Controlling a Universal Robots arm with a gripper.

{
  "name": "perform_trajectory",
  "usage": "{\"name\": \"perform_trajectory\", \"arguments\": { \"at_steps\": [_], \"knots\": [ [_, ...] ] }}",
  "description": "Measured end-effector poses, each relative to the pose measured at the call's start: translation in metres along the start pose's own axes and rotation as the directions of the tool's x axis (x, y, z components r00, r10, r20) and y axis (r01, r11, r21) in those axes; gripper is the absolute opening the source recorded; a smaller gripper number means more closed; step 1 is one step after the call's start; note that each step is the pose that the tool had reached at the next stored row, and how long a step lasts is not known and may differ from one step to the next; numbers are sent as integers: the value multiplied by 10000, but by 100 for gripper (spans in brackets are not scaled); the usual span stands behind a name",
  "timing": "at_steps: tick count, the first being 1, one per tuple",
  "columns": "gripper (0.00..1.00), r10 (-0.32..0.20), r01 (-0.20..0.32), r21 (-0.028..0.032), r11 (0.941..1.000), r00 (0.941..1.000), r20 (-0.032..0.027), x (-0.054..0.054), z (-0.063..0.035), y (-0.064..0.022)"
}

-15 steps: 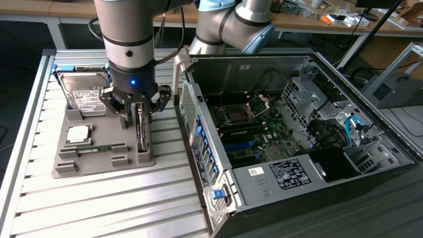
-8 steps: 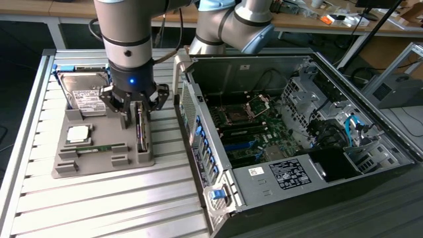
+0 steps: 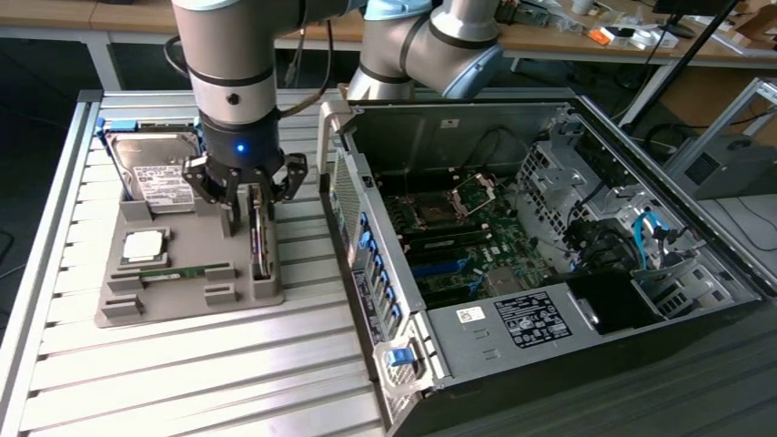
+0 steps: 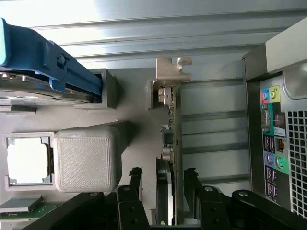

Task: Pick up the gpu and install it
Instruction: 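Pick up the gpu and move the gpu toward the slot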

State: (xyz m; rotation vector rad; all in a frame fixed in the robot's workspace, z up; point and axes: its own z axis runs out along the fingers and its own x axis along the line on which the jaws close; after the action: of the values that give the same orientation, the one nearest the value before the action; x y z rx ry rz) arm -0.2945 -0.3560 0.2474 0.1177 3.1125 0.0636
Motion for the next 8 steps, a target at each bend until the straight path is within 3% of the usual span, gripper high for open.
{"name": "perform_trajectory", "arguments": {
  "at_steps": [7,8],
  "knots": [
    [47,2,-2,1,10000,10000,0,3,54,-2],
    [34,2,-2,1,10000,10000,-1,3,54,-2]
  ]
}}
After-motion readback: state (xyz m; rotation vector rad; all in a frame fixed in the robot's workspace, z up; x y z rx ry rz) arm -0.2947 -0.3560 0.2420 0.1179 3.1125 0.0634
